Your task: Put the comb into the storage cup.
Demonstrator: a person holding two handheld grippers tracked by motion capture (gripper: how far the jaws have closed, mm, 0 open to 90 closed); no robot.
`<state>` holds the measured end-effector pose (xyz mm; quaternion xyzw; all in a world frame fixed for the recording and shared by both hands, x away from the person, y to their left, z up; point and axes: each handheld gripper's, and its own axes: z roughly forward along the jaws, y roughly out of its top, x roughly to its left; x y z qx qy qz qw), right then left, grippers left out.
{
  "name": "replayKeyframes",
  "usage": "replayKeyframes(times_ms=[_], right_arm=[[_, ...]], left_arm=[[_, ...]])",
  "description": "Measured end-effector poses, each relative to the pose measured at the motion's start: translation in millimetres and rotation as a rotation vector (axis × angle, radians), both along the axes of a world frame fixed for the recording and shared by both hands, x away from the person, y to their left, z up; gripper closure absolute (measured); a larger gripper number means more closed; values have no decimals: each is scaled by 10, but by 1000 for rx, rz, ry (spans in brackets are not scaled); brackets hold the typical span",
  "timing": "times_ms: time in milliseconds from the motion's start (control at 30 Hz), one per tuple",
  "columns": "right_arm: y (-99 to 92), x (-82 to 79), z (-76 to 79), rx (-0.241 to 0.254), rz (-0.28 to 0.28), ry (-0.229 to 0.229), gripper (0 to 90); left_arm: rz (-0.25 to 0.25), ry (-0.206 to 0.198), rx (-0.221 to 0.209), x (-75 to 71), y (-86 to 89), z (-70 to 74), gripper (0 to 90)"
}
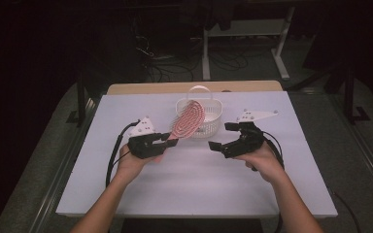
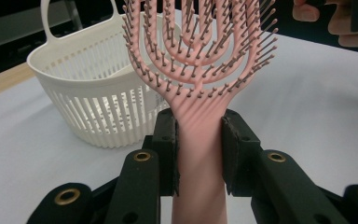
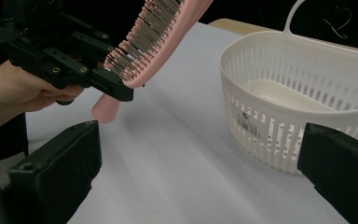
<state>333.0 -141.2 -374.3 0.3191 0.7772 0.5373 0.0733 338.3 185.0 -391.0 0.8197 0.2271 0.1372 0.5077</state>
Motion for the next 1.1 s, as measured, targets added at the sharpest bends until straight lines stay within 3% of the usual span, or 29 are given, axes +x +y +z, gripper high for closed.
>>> replayKeyframes(times_ms=[1100], right_arm=[[269, 264, 166, 43, 19, -14, 0]], left_arm=[[19, -21, -19, -19, -75, -27, 705]])
